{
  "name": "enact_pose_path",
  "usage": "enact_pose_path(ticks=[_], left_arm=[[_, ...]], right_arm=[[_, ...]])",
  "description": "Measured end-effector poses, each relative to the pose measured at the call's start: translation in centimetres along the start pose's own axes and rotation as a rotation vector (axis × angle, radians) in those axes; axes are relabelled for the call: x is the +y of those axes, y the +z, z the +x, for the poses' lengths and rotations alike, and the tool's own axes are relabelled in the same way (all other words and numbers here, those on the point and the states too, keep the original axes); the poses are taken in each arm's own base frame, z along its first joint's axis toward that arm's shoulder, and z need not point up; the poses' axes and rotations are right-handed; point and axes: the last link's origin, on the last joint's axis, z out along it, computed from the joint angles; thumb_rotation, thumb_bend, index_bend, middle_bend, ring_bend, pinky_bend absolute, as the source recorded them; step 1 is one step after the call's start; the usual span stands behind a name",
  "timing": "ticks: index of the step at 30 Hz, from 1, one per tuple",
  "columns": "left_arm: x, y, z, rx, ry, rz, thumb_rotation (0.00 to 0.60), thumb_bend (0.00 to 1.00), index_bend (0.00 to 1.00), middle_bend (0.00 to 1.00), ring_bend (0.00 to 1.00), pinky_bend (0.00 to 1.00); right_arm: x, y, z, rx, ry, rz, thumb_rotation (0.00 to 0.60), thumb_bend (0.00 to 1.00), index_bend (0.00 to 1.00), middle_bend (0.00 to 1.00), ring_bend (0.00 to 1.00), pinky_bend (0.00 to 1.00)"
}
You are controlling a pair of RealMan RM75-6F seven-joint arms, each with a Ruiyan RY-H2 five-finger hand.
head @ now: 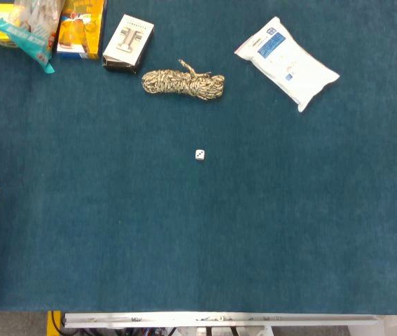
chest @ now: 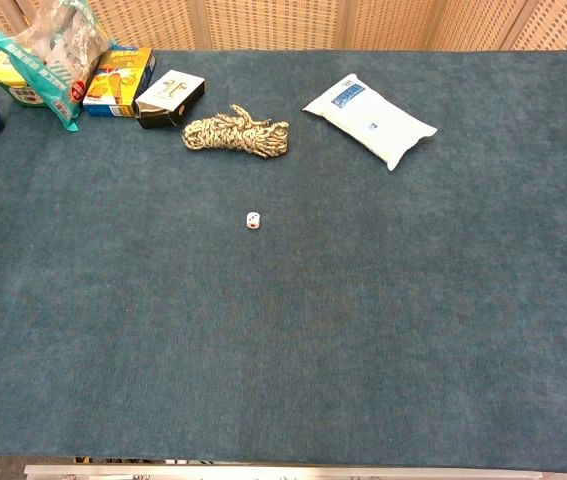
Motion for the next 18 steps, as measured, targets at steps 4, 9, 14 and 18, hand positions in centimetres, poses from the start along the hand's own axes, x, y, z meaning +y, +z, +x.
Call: enact_pose_path(ticks=[4, 9, 14, 18], left_arm=[[0.0, 0.0, -0.1, -0.005, 0.004, 0.001, 0.6, 0.26, 0.06, 0.12, 0.08, 0.01], [0.1, -0.1, 0.1, 0.0, -0.002, -0.002, 0.6, 0.26, 0.06, 0.12, 0.08, 0.01], [0.0, -0.4, 0.2, 0.003, -0.005, 0.003, 0.6, 0.26, 0.06, 0.12, 0.08, 0.01], [-0.1, -0.5, 0.2, 0.006, -0.009, 0.006, 0.6, 0.26, 0.06, 0.12, 0.08, 0.01]], right_arm=[[-0.7, 0.6, 0.6, 0.014, 0.016, 0.029, 0.407, 0.3, 0.0, 0.23, 0.17, 0.25], [-2.8, 2.3, 1.5, 0.019, 0.025, 0.122, 0.413, 0.3, 0.0, 0.37, 0.41, 0.45], [-5.5, 4.6, 1.9, -0.015, 0.027, 0.232, 0.436, 0.37, 0.0, 0.7, 0.77, 0.85], [-7.8, 6.5, 1.7, -0.085, 0.033, 0.321, 0.431, 0.48, 0.0, 0.93, 0.97, 0.99]])
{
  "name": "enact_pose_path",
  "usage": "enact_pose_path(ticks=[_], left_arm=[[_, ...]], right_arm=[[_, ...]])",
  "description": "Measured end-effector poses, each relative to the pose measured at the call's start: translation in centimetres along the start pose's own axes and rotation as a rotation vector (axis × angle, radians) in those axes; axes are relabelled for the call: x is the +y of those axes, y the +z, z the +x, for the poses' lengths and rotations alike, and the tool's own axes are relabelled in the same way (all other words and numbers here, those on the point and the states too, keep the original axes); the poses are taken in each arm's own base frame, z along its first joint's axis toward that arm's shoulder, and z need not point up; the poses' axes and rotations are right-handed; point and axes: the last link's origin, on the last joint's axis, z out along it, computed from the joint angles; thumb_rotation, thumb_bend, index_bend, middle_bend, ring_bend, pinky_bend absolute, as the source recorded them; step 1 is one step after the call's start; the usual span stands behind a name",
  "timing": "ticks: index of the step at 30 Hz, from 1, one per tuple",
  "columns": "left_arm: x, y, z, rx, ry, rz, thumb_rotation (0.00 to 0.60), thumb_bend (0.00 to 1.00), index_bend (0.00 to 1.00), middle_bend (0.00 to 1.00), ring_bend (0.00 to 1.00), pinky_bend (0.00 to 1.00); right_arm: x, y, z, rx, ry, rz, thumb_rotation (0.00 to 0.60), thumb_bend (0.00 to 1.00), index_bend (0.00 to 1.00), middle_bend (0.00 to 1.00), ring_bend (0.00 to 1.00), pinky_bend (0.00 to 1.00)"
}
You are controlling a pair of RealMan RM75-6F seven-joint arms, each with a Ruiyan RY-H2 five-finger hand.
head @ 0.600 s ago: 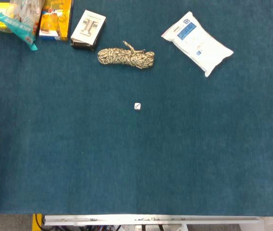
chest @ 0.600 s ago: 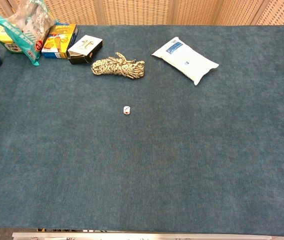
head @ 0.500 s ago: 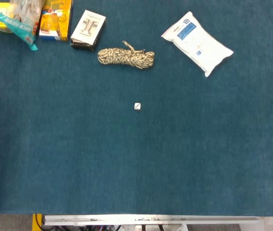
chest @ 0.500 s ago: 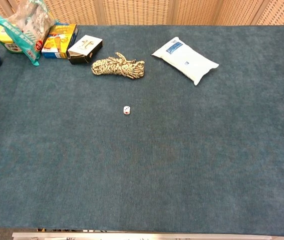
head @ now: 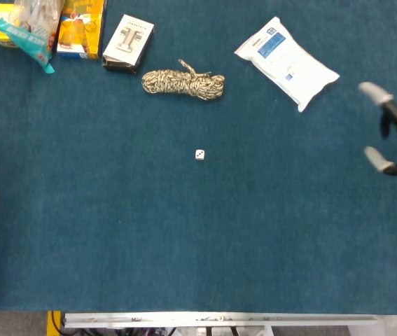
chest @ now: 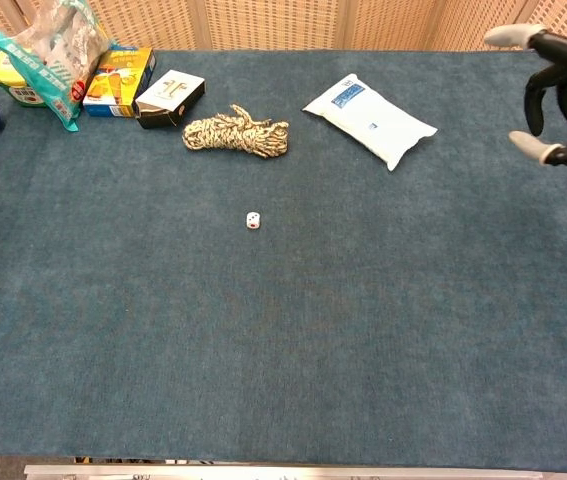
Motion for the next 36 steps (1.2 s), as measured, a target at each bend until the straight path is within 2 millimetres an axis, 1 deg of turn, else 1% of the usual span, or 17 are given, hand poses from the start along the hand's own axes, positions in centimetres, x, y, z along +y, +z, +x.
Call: enact_pose_path(ticks=[3, 5, 8, 12, 14, 21, 29, 34, 36], left_arm=[[0.0, -0.1, 0.1, 0.006, -0.013, 0.0, 0.6, 0.27, 0.06, 0.12, 0.08, 0.01], [-0.1, -0.2, 0.2, 0.011, -0.017, 0.002, 0.6, 0.26, 0.06, 0.12, 0.08, 0.01], [-0.2, -0.3, 0.2, 0.01, -0.016, 0.008, 0.6, 0.26, 0.06, 0.12, 0.08, 0.01], [-0.2, -0.2, 0.2, 0.011, -0.017, 0.004, 0.6, 0.27, 0.07, 0.12, 0.08, 0.01], [-0.1, -0.1, 0.2, 0.01, -0.015, 0.003, 0.6, 0.26, 0.07, 0.12, 0.08, 0.01], [-0.1, -0.2, 0.3, 0.018, -0.02, 0.006, 0.6, 0.26, 0.07, 0.12, 0.08, 0.01], [-0.2, -0.3, 0.4, 0.024, -0.019, 0.008, 0.6, 0.26, 0.07, 0.12, 0.08, 0.01], [-0.4, -0.4, 0.5, 0.026, -0.018, 0.01, 0.6, 0.27, 0.07, 0.12, 0.08, 0.01], [-0.4, -0.4, 0.5, 0.027, -0.018, 0.01, 0.6, 0.26, 0.07, 0.12, 0.08, 0.01]], right_arm=[[-1.4, 2.3, -0.4, -0.07, 0.008, 0.072, 0.429, 0.51, 0.0, 0.99, 1.0, 1.0], [-2.5, 4.0, -0.8, -0.117, 0.009, 0.123, 0.422, 0.54, 0.0, 1.0, 1.0, 1.0], [-4.4, 6.4, -1.5, -0.173, 0.014, 0.189, 0.387, 0.56, 0.0, 1.0, 1.0, 1.0], [-6.2, 8.5, -2.6, -0.246, 0.012, 0.231, 0.351, 0.67, 0.0, 1.0, 1.0, 1.0], [-7.0, 9.4, -3.2, -0.287, 0.006, 0.244, 0.328, 0.7, 0.0, 1.0, 1.0, 1.0], [-9.2, 12.1, -5.3, -0.415, -0.016, 0.272, 0.302, 0.77, 0.01, 1.0, 1.0, 1.0], [-11.0, 14.0, -7.0, -0.526, -0.034, 0.285, 0.297, 0.78, 0.02, 1.0, 1.0, 1.0], [-12.4, 15.3, -7.5, -0.569, -0.04, 0.288, 0.297, 0.78, 0.07, 1.0, 1.0, 1.0], [-12.9, 15.7, -7.8, -0.585, -0.047, 0.286, 0.297, 0.78, 0.1, 1.0, 1.0, 1.0]])
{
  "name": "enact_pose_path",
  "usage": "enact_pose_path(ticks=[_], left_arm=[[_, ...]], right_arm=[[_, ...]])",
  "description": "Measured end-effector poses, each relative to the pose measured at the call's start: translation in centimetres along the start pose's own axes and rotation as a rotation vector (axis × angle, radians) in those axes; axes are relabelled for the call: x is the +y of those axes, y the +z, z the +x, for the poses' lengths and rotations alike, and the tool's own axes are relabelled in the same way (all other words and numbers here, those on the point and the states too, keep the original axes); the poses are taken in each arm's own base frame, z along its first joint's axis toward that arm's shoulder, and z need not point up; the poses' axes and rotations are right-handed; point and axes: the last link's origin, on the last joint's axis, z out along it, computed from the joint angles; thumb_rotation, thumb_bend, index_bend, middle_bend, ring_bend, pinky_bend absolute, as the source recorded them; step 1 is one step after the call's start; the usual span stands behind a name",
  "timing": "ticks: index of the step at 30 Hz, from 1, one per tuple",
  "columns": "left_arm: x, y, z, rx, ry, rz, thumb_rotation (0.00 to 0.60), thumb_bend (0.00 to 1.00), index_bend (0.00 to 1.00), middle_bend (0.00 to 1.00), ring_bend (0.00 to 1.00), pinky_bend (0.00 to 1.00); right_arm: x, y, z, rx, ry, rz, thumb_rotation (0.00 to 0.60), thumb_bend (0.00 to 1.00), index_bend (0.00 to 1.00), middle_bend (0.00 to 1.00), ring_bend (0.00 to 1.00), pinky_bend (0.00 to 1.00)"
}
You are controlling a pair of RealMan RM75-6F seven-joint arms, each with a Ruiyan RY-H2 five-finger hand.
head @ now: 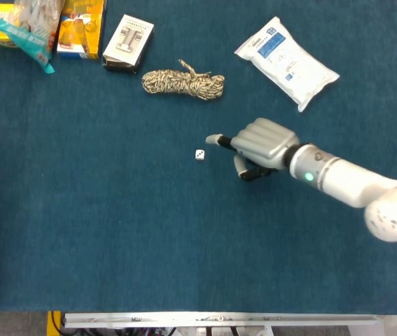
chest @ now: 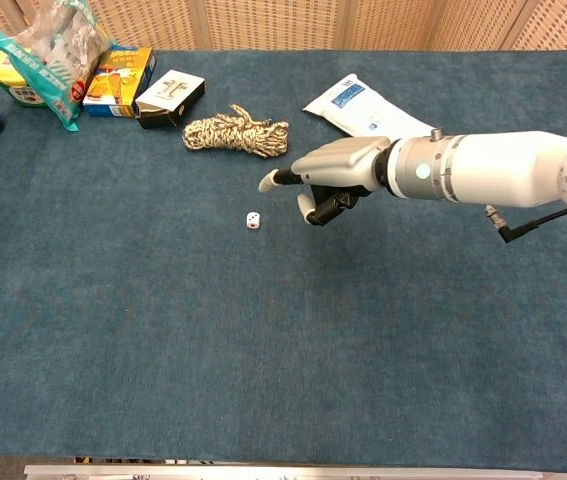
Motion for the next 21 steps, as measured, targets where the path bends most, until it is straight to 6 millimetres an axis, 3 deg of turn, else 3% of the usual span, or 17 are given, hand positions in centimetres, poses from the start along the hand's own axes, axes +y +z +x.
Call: enact_pose_path(ticks=[12, 21], left_arm=[[-0.2, -0.1, 0.0, 0.003, 0.0, 0.001, 0.6, 0.26, 0.07, 0.12, 0.08, 0.01], [-0.2, -0.1, 0.1, 0.005, -0.001, 0.001, 0.6, 0.26, 0.07, 0.12, 0.08, 0.01]], right_arm=[[-0.8, 2.0, -0.4, -0.038, -0.018, -0.041, 0.298, 0.78, 0.17, 1.0, 1.0, 1.0], [-1.1, 2.6, -0.4, -0.036, -0.015, -0.042, 0.298, 0.78, 0.18, 1.0, 1.0, 1.0]])
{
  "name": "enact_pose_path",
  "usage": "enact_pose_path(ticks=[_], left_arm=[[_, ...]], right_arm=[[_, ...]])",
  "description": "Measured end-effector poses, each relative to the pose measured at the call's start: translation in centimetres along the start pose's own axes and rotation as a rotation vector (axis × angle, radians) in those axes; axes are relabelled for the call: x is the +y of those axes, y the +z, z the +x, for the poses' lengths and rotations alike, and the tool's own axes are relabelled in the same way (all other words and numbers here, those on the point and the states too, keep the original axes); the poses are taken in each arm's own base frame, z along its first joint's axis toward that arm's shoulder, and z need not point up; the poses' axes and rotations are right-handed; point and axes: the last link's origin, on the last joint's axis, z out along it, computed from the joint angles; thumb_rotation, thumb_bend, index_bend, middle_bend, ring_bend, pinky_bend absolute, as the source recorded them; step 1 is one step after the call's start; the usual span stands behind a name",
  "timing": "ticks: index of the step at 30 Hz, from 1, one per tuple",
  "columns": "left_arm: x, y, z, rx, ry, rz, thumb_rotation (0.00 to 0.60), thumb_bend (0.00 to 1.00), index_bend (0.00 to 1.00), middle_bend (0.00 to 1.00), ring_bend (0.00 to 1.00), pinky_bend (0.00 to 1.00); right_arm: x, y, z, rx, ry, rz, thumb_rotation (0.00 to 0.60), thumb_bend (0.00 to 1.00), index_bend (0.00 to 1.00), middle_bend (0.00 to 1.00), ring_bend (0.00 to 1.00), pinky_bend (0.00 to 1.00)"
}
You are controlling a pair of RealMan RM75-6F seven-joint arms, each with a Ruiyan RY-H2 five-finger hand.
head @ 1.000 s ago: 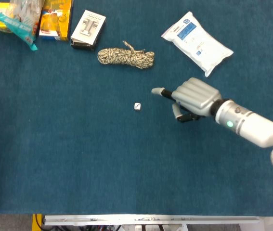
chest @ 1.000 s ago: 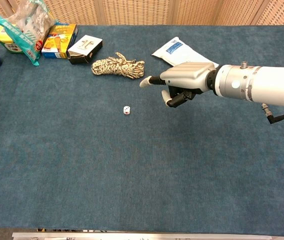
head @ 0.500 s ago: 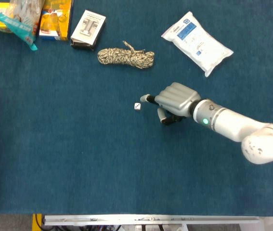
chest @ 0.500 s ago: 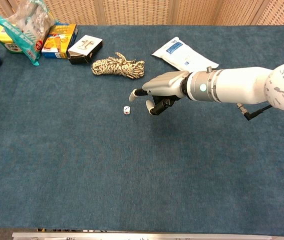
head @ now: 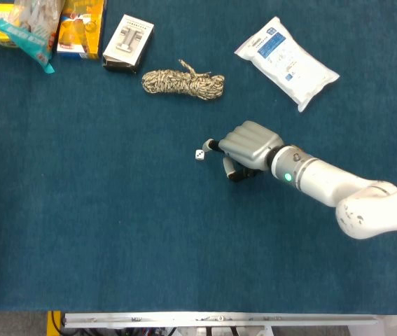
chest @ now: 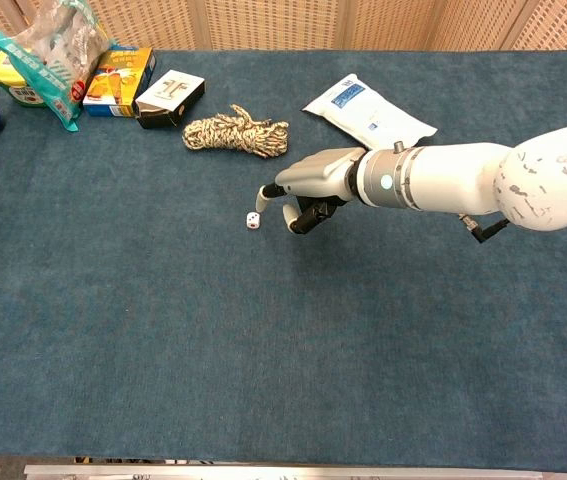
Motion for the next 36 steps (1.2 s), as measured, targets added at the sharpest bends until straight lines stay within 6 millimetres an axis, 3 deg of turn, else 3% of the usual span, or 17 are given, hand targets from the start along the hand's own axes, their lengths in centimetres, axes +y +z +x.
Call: enact_pose_path(ticks=[22, 36], left_arm=[[-0.3, -0.1, 0.2, 0.006, 0.004, 0.012, 0.6, 0.27, 0.07, 0.12, 0.08, 0.01], [-0.2, -0.1, 0.2, 0.004, 0.009, 0.005, 0.6, 0.26, 0.07, 0.12, 0.08, 0.01]], right_arm=[[-1.4, 2.2, -0.3, -0.01, -0.018, 0.039, 0.297, 0.78, 0.18, 1.0, 1.0, 1.0], [0.1, -0.6, -1.2, -0.008, -0.034, -0.01, 0.298, 0.78, 0.18, 1.0, 1.0, 1.0]])
